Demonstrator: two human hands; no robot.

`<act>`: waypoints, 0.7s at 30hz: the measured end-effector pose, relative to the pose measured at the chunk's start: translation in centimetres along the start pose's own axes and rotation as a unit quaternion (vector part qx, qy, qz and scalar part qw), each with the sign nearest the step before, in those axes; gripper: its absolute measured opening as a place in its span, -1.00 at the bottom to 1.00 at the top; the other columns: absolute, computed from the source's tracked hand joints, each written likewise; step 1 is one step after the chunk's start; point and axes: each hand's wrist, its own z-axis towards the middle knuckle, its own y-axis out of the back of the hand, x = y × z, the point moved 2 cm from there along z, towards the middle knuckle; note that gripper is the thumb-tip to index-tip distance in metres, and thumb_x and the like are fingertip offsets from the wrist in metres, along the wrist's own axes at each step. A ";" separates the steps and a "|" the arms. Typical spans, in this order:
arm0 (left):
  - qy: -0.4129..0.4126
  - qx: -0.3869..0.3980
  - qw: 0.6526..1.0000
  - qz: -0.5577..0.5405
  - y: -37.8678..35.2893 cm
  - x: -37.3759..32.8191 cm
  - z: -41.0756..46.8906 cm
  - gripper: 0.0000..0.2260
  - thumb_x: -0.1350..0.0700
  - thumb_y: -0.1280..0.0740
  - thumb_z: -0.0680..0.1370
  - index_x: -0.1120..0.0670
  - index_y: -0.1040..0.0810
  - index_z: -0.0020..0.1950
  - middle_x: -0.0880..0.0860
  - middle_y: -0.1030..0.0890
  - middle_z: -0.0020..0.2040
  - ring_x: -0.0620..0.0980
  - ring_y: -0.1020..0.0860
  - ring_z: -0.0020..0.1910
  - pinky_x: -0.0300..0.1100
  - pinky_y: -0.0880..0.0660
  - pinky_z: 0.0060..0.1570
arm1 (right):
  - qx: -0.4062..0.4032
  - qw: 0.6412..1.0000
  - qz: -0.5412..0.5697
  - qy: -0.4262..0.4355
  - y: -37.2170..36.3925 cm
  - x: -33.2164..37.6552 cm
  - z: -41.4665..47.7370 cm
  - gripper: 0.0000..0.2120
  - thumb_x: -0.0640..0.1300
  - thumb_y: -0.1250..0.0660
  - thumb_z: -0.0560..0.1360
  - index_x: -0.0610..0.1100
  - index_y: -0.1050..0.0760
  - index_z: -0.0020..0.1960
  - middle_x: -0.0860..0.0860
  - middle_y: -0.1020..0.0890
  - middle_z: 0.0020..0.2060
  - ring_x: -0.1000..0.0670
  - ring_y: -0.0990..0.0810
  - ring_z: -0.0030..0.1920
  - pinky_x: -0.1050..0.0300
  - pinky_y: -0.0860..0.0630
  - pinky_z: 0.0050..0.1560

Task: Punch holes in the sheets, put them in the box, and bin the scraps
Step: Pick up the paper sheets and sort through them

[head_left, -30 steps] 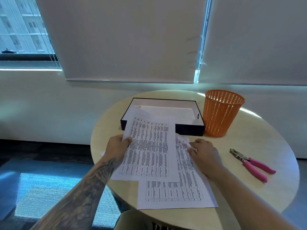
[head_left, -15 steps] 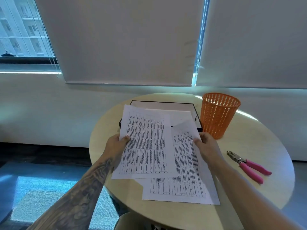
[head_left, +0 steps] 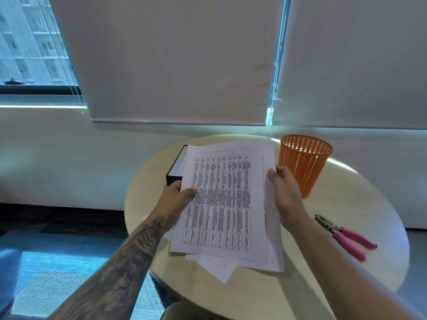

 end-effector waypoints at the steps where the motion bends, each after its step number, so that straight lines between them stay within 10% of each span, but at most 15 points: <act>1: -0.016 -0.006 1.000 0.003 -0.1 -0.2 0.0 -0.94 0.21 -0.34 0.60 0.15 -0.55 0.06 0.16 -0.70 0.02 0.07 -0.69 -0.13 -0.18 -0.60 -0.31 | 0.008 1.000 0.001 0.012 -0.1 0.4 -0.3 -0.83 -0.03 -0.25 0.67 -0.09 -0.53 0.14 0.00 -0.66 0.00 0.02 -0.68 -0.02 0.14 -0.59 -0.07; 5: -0.095 -0.025 0.995 -0.020 -0.2 -1.6 -0.3 -0.83 0.20 -0.37 0.59 0.08 -0.63 0.17 0.07 -0.73 0.04 0.06 -0.71 -0.04 -0.03 -0.64 -0.02 | 0.057 0.995 -0.038 0.071 0.1 2.2 -1.2 -0.78 -0.12 -0.36 0.61 -0.03 -0.56 0.25 0.06 -0.72 0.01 0.14 -0.72 -0.04 0.23 -0.65 -0.11; 21: -0.148 -0.005 0.988 -0.038 -1.8 -1.8 -1.8 -0.83 0.26 -0.31 0.61 0.04 -0.65 0.06 -0.02 -0.74 -0.10 -0.04 -0.71 -0.11 -0.23 -0.63 -0.15 | 0.061 0.996 -0.048 0.051 1.4 0.3 -1.8 -0.70 -0.18 -0.45 0.54 -0.07 -0.54 0.25 0.02 -0.73 0.03 0.08 -0.74 -0.02 0.04 -0.68 0.00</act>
